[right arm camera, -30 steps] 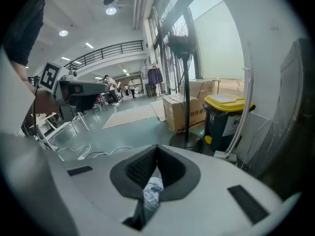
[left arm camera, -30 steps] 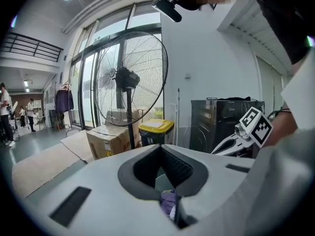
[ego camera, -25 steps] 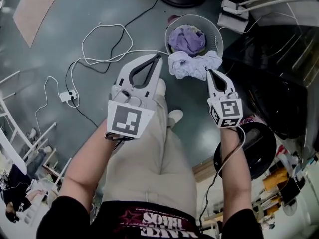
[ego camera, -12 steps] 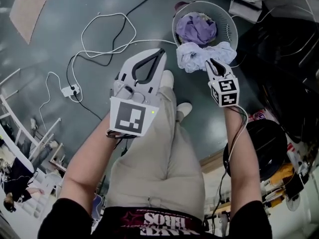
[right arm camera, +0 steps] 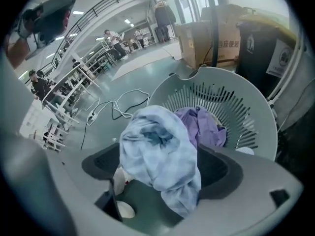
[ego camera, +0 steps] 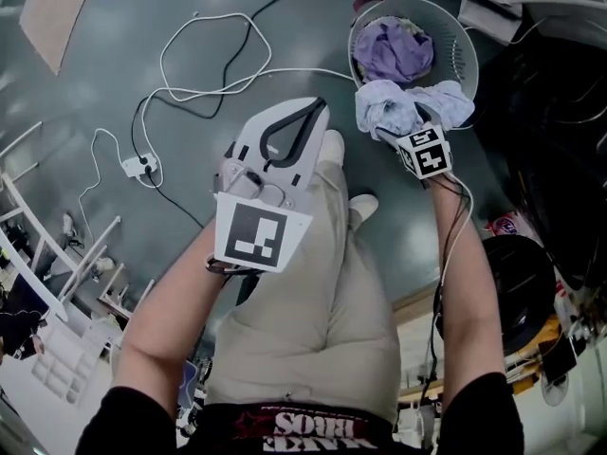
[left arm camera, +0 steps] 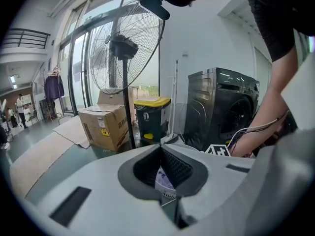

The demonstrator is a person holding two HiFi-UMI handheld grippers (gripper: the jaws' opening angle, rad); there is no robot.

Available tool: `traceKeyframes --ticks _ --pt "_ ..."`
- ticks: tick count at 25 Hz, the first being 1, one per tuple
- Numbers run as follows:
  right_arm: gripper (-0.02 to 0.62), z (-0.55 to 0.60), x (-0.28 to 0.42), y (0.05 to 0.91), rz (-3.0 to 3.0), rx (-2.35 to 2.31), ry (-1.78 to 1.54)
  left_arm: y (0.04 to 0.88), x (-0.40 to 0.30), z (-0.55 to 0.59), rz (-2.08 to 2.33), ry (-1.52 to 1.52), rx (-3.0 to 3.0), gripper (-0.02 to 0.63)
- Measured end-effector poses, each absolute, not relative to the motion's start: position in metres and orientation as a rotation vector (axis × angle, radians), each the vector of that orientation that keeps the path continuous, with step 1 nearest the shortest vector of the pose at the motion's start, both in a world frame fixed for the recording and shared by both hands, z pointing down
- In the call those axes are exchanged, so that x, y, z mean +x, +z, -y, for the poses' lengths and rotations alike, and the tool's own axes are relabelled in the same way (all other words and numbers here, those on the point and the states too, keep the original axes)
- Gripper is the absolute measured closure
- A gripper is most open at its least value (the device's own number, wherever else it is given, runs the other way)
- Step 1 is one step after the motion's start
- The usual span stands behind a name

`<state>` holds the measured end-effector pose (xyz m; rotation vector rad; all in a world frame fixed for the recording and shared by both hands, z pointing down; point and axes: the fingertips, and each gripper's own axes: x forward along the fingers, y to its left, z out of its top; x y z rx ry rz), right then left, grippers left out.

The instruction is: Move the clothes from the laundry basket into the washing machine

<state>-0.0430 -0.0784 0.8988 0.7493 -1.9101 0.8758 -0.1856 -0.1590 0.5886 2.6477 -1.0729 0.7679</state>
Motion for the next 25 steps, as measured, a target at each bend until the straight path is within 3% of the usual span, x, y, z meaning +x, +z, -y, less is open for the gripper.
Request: traceKeyframes --ticks 8,12,15,20,25 --pt "0.094 0.065 -0.037 0.956 1.723 0.632 0.817 0.598 -0.204 0.168 1.075 0.81 2.631 0.601" --pt "0.292 0.058 -0.035 0.963 1.598 0.506 0.736 0.598 -0.201 0.168 1.06 0.824 2.633 0.601" --pt "0.394 0.051 -0.035 0.954 1.559 0.476 0.667 0.592 -0.192 0.169 1.038 0.816 2.64 0.601" --pt "0.469 0.049 -0.019 0.913 1.581 0.634 0.785 0.575 -0.166 0.174 0.998 0.759 2.671 0.601" --pt "0.477 0.06 -0.008 0.857 1.709 0.915 1.22 0.558 -0.132 0.175 0.95 0.704 2.701 0.601"
